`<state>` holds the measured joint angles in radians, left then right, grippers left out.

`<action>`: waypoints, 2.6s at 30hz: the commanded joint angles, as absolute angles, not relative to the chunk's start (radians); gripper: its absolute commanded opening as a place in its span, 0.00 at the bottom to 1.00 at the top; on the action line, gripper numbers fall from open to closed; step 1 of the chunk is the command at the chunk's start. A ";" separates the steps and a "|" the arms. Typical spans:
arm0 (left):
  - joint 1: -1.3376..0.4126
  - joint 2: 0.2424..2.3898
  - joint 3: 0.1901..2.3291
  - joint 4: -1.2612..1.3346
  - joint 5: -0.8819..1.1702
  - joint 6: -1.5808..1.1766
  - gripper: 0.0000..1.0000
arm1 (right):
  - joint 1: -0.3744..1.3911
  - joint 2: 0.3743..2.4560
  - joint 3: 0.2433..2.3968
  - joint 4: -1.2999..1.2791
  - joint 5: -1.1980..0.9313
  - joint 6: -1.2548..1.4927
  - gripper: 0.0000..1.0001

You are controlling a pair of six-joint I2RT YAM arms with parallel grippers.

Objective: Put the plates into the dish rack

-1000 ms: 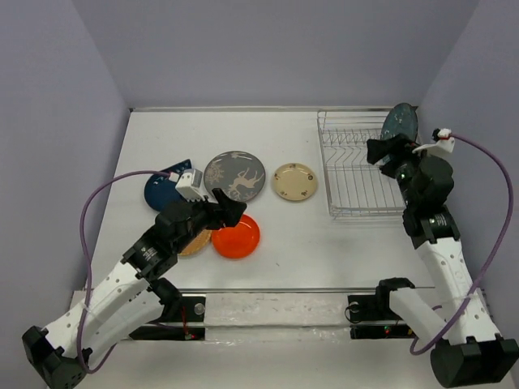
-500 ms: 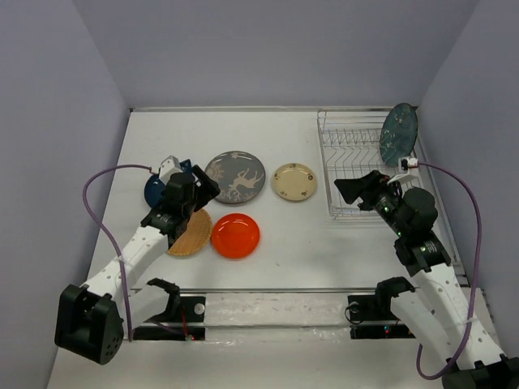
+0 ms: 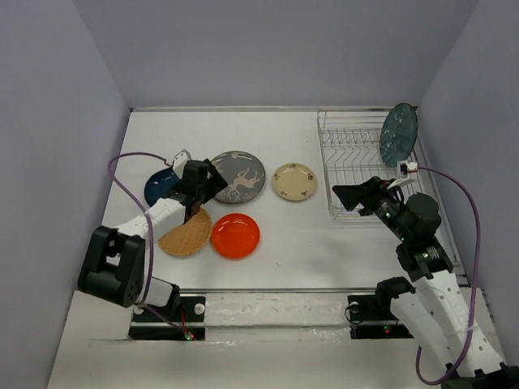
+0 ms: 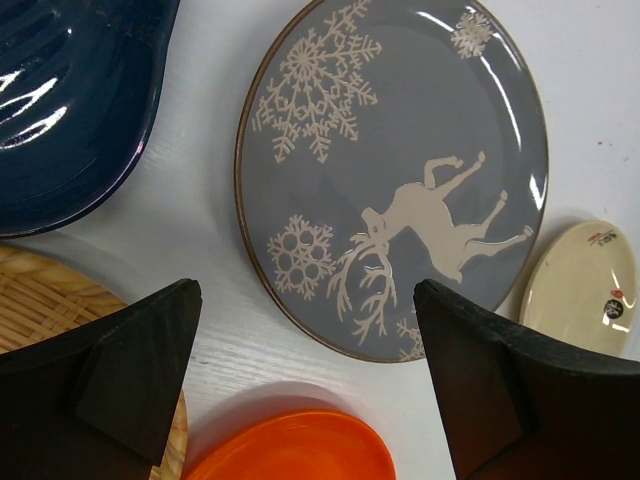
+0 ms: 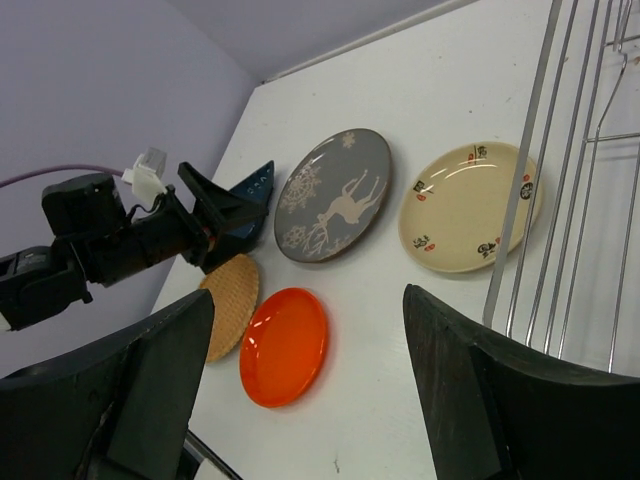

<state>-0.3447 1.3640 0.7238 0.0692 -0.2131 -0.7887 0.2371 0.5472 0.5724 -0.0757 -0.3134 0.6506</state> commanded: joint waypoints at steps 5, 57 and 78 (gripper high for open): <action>-0.339 1.436 0.769 0.143 -0.250 -0.816 0.95 | 0.244 0.540 0.561 -0.048 -0.362 0.621 0.81; -0.336 1.625 0.456 0.779 -0.216 -1.069 0.06 | 0.244 0.588 0.571 -0.086 -0.397 0.607 0.79; -0.330 1.077 0.321 0.856 -0.187 -0.928 0.05 | 0.439 1.021 0.724 0.103 -0.508 0.565 0.89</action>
